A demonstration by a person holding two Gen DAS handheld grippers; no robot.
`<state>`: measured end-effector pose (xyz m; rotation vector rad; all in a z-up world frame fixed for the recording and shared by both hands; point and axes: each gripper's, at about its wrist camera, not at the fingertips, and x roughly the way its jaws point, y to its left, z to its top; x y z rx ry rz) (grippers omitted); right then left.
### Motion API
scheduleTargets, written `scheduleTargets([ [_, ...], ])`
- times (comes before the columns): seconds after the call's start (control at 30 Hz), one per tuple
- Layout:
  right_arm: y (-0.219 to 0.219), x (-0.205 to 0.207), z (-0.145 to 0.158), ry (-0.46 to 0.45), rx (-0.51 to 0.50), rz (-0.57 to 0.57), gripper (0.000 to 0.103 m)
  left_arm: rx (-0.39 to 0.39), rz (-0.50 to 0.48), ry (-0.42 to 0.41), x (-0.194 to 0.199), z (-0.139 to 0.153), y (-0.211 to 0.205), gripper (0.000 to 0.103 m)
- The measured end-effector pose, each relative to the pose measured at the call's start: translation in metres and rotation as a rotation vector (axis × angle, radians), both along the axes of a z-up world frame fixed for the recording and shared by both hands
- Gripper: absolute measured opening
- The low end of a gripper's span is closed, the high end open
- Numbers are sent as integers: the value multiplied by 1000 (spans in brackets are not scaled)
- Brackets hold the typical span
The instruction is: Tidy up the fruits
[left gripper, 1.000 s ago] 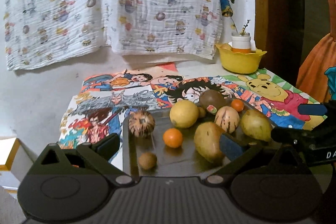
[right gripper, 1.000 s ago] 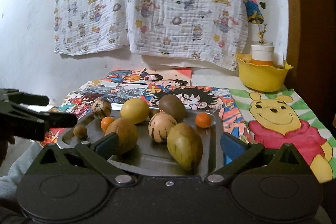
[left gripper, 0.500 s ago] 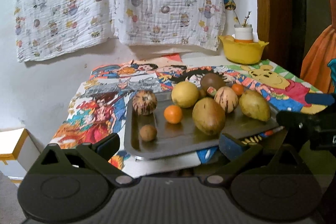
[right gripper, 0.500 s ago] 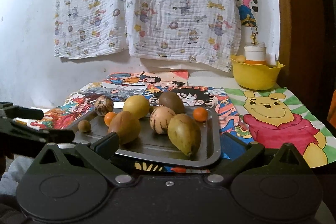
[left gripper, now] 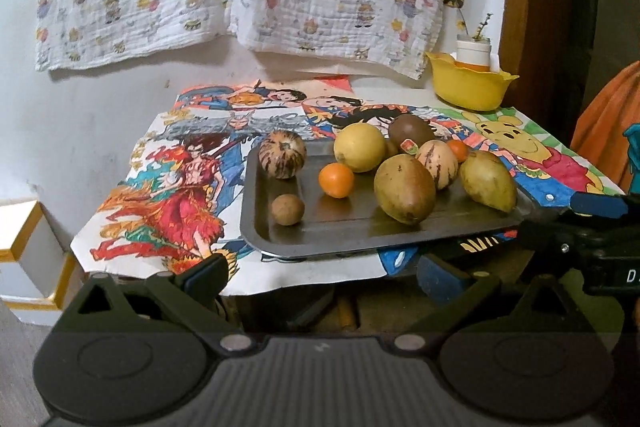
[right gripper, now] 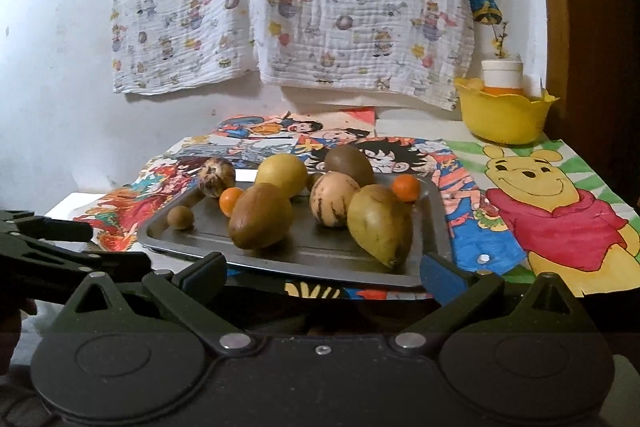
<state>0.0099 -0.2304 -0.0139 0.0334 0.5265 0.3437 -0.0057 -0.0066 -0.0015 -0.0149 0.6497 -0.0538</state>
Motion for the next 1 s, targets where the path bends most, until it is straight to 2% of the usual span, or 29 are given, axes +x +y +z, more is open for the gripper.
scheduleTargets([
  [1.0, -4, 4, -4, 10, -31, 2, 102, -3, 12, 0, -1, 0, 1, 103],
])
